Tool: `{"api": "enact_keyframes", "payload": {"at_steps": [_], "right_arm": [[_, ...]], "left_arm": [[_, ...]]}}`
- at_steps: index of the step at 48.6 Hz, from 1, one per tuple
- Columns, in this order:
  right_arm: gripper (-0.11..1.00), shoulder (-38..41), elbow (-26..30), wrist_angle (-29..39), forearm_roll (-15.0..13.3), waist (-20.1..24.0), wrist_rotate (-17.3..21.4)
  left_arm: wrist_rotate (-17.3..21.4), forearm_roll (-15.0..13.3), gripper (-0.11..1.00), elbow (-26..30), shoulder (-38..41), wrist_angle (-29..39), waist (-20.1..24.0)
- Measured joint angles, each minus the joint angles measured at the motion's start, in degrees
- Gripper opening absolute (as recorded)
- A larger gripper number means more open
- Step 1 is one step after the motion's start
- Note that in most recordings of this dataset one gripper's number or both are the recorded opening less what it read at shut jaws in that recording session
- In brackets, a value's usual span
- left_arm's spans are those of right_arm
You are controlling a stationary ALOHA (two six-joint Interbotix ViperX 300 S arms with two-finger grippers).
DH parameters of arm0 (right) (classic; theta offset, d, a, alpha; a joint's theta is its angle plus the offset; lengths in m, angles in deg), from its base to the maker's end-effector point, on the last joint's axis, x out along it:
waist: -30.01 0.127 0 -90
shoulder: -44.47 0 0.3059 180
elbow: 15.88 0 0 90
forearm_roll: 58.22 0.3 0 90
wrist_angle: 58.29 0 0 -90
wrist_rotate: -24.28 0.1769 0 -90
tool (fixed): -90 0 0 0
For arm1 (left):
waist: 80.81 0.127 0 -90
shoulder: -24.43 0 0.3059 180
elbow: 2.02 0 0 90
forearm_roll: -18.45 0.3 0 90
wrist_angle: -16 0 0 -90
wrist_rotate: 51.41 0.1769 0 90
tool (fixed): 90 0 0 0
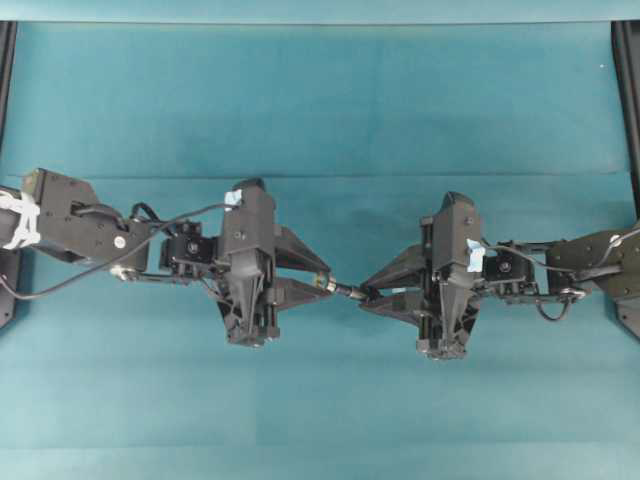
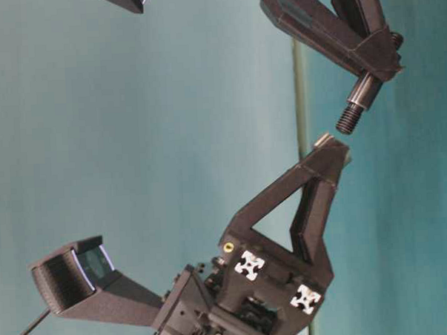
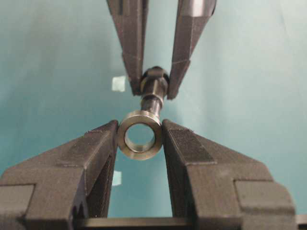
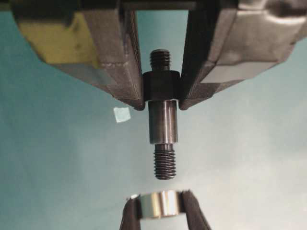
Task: Insert the washer onto the shaft with both hands.
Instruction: 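Bring the washer and shaft together, aligning the washer hole over the shaft tip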
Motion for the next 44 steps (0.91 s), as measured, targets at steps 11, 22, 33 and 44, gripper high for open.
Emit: {"api": "enact_keyframes", "payload": {"at_steps": [11, 22, 33, 44], "right_arm": [[0.0, 0.0, 0.0, -0.1, 0.0, 0.0, 0.0], [0.0, 0.1, 0.0, -0.3, 0.0, 0.0, 0.0], [0.0, 0.4, 0.2, -0.2, 0.0, 0.0, 0.0], [0.0, 0.5, 0.4, -0.4, 0.0, 0.0, 0.0]], "left_arm": [[0.0, 0.0, 0.35, 1.0, 1.1, 0.0, -0.2], [0.0, 0.0, 0.35, 1.8, 1.8, 0.0, -0.3], [0.0, 0.2, 0.35, 2.0, 2.3, 0.0, -0.3], [0.0, 0.0, 0.35, 2.6, 2.9, 0.0, -0.3]]}}
